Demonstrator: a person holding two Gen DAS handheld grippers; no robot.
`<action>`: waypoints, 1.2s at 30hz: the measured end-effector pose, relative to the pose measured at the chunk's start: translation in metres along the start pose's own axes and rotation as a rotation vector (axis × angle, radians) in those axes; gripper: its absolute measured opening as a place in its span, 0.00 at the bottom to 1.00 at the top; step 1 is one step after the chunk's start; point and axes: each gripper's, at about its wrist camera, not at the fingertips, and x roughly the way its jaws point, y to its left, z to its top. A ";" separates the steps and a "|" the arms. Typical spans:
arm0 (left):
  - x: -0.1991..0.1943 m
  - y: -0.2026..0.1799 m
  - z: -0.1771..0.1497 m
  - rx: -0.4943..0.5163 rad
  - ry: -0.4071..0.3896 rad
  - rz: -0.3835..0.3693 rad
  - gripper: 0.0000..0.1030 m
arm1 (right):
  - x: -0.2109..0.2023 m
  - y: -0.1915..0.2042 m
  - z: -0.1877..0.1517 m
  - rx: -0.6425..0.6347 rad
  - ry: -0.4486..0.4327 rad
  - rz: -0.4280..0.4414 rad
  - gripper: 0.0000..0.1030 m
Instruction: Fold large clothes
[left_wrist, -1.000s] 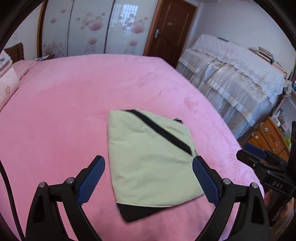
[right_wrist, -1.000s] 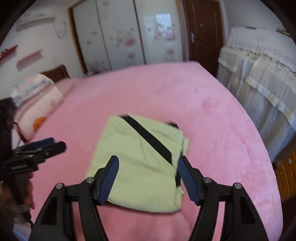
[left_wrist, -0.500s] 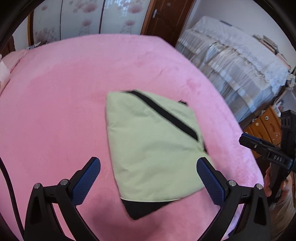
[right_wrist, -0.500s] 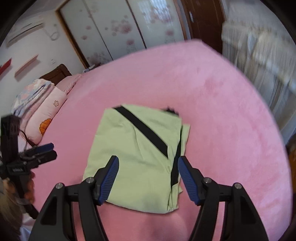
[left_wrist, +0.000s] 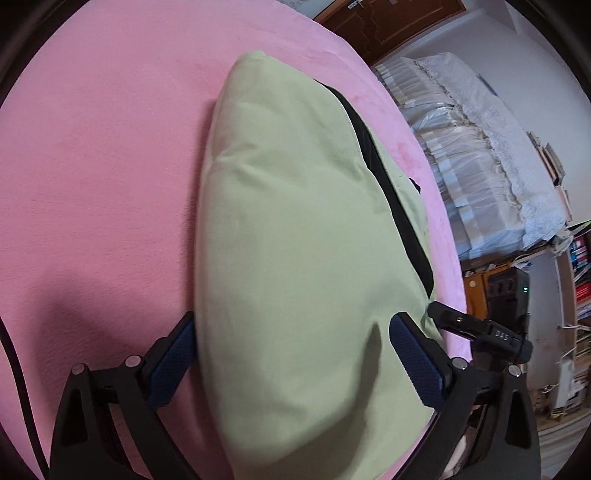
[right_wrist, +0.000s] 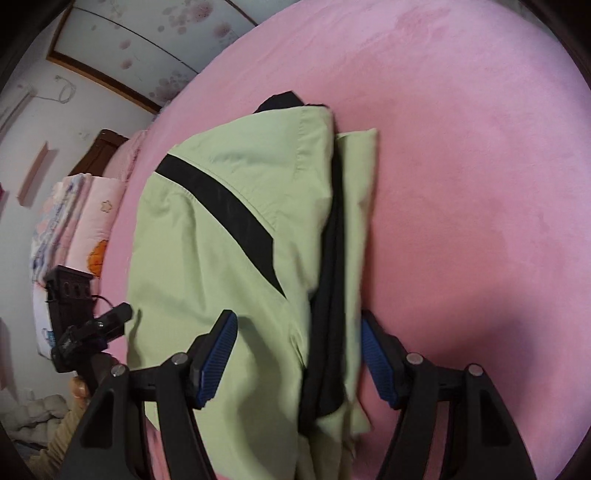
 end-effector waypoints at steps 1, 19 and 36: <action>0.005 0.000 0.000 0.009 0.003 0.006 0.94 | 0.006 0.001 0.002 -0.007 0.004 0.022 0.65; -0.025 -0.082 0.001 0.205 -0.057 0.263 0.33 | 0.005 0.088 -0.012 -0.229 -0.085 -0.125 0.11; -0.245 0.021 0.092 0.285 -0.154 0.391 0.33 | 0.067 0.331 0.027 -0.390 -0.174 0.042 0.10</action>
